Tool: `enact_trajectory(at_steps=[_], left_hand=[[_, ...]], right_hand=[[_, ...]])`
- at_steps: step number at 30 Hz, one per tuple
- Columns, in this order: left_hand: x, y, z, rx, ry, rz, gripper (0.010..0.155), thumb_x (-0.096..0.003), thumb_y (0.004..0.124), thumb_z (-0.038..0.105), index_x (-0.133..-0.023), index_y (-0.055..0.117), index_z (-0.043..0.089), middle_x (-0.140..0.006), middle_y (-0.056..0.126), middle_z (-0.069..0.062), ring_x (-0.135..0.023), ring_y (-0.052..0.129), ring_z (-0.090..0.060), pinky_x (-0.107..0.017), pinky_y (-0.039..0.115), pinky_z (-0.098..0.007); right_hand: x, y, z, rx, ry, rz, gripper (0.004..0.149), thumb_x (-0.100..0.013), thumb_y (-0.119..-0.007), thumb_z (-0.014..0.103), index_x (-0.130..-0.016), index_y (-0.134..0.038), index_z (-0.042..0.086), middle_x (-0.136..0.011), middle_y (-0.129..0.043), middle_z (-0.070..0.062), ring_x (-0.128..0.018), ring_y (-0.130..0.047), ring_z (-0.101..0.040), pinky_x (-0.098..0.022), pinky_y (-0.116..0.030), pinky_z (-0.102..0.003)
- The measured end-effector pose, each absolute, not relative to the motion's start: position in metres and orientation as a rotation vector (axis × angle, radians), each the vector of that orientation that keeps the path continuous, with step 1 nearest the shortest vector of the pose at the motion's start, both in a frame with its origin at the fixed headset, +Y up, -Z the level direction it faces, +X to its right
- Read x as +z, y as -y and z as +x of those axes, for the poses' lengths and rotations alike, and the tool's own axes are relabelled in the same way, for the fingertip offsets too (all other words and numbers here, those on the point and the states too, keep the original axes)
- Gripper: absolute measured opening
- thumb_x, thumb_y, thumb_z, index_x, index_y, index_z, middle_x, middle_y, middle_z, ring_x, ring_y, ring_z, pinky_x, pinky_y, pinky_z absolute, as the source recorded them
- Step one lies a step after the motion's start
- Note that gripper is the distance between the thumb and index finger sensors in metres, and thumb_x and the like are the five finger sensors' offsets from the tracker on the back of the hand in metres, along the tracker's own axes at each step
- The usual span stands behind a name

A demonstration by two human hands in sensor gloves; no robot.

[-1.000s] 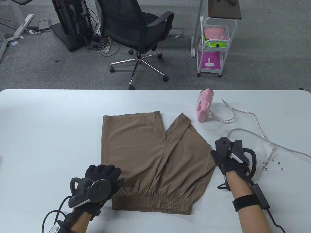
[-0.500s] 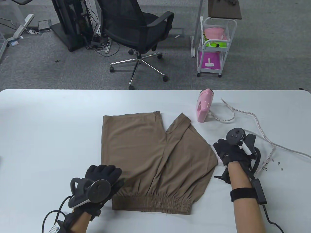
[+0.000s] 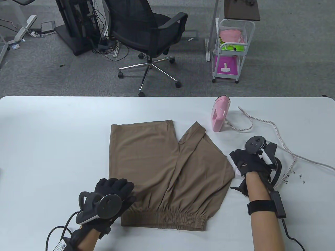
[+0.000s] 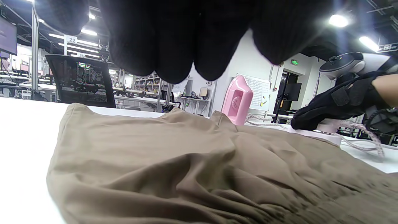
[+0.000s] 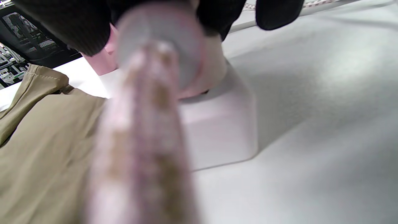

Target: Iron shorts with electric iron on table

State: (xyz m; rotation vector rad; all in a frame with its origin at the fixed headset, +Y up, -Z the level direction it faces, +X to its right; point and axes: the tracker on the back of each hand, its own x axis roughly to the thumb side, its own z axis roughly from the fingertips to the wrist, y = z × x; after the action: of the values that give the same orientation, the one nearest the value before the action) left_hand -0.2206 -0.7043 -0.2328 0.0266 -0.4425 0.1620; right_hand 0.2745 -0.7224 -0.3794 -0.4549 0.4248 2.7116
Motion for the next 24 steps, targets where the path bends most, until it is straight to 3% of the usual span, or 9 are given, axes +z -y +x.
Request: enact_trajectory(at_steps=[9, 14, 17, 24], left_hand=[[-0.236, 0.687, -0.208, 0.225, 0.421, 0.067, 0.057, -0.0524, 0.072, 0.057, -0.101, 0.076, 0.027, -0.105, 0.078, -0.005, -0.097, 0.076, -0.037, -0.073, 0.054, -0.07], [-0.236, 0.676, -0.201, 0.211, 0.352, 0.124, 0.059, -0.0526, 0.072, 0.058, -0.103, 0.072, 0.028, -0.111, 0.069, -0.008, -0.1, 0.071, -0.04, -0.073, 0.05, -0.072], [-0.235, 0.671, -0.194, 0.221, 0.306, 0.165, 0.062, -0.0529, 0.071, 0.058, -0.108, 0.066, 0.03, -0.116, 0.061, -0.009, -0.104, 0.064, -0.043, -0.074, 0.047, -0.072], [-0.224, 0.668, -0.173, 0.18, 0.26, 0.329, 0.067, -0.0532, 0.071, 0.059, -0.112, 0.054, 0.032, -0.122, 0.04, -0.01, -0.111, 0.043, -0.048, -0.075, 0.038, -0.073]], right_hand=[[-0.367, 0.716, 0.262, 2.722, -0.434, -0.36, 0.059, -0.061, -0.068, 0.061, -0.109, -0.067, 0.028, -0.108, -0.066, -0.009, -0.104, -0.06, -0.037, -0.073, -0.056, -0.059], [-0.35, 0.685, 0.241, 2.783, -0.292, -0.287, 0.057, -0.061, -0.067, 0.061, -0.106, -0.073, 0.027, -0.101, -0.08, -0.008, -0.098, -0.074, -0.037, -0.07, -0.061, -0.06], [-0.335, 0.661, 0.222, 2.792, -0.195, -0.223, 0.058, -0.061, -0.067, 0.062, -0.108, -0.07, 0.027, -0.104, -0.076, -0.009, -0.099, -0.072, -0.038, -0.07, -0.06, -0.061], [-0.292, 0.636, 0.164, 2.945, 0.069, -0.011, 0.07, -0.06, -0.067, 0.066, -0.117, -0.049, 0.03, -0.118, -0.043, -0.017, -0.106, -0.046, -0.049, -0.072, -0.048, -0.067]])
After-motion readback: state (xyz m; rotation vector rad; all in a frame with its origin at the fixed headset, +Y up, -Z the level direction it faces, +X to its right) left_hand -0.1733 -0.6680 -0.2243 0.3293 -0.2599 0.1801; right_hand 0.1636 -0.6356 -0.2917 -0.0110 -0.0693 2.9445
